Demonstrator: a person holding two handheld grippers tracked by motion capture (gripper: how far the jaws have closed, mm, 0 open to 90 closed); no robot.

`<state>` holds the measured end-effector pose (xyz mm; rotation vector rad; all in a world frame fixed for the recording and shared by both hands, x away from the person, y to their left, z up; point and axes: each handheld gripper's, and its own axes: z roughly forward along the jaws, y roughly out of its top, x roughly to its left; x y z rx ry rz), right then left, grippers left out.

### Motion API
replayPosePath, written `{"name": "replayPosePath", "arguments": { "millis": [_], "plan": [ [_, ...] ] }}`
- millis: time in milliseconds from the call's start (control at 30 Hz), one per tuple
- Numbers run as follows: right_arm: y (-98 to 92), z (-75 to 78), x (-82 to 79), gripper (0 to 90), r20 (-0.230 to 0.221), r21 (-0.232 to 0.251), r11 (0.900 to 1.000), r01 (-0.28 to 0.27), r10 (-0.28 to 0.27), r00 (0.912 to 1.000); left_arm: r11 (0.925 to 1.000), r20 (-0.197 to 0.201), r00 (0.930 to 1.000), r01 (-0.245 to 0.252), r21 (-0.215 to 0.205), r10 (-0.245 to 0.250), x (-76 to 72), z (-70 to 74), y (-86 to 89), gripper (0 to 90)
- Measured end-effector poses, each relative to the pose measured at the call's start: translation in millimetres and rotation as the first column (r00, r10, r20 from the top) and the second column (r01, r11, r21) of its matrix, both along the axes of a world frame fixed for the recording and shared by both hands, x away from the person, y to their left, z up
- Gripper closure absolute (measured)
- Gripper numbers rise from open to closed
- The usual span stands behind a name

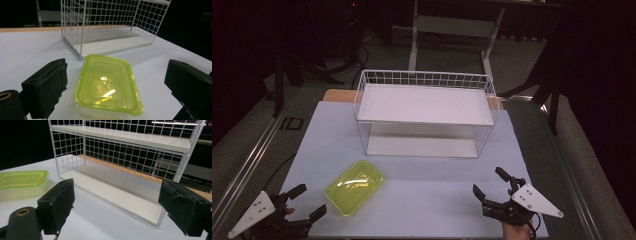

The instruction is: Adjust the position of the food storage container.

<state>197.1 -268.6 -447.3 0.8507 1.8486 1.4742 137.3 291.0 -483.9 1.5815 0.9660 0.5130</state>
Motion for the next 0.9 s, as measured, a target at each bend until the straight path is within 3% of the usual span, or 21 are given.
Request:
{"name": "replayPosePath", "arguments": {
  "millis": [233,300,333,467,633,733,833,900],
  "plan": [
    [0.9,0.2,-1.2,13.6,0.008,0.005,1.000,-0.002,0.002,1.0000,0.9997,-0.048,0.9986,0.022,0.004,-0.022,4.7,0.2,0.7,7.0],
    [0.6,0.1,-1.3,13.6,0.008,0.010,1.000,0.000,0.000,1.0000,0.9994,-0.062,0.9976,0.031,0.014,-0.030,4.0,2.1,2.9,7.0],
    [0.4,-0.1,-1.2,13.6,0.005,0.013,1.000,0.000,0.000,1.0000,0.9982,-0.079,0.9963,0.038,0.047,-0.034,1.4,2.6,4.9,7.6],
    [0.7,-0.7,-0.5,13.6,0.006,0.010,1.000,-0.005,0.005,1.0000,0.9956,-0.128,0.9904,0.063,0.069,-0.053,-2.2,-2.3,15.1,15.4],
    [1.9,-1.0,-0.3,13.6,0.003,0.013,1.000,-0.010,0.010,0.9999,0.9952,-0.158,0.9868,0.050,0.083,-0.037,-0.6,-10.7,21.6,21.0],
    [3.2,-1.4,-0.3,13.7,0.004,0.005,1.000,-0.016,0.016,0.9999,0.9881,-0.190,0.9808,0.072,0.136,-0.045,5.0,-16.1,22.2,29.8],
    [4.1,-2.6,0.7,13.7,-0.002,0.001,1.000,-0.015,0.015,0.9999,0.9854,-0.225,0.9737,0.069,0.155,-0.033,15.4,-22.4,24.5,39.1],
    [4.3,-3.0,1.3,13.7,-0.005,0.002,1.000,-0.015,0.015,0.9999,0.9864,-0.228,0.9733,0.061,0.153,-0.024,17.9,-24.8,25.4,40.6]
  ]
}}
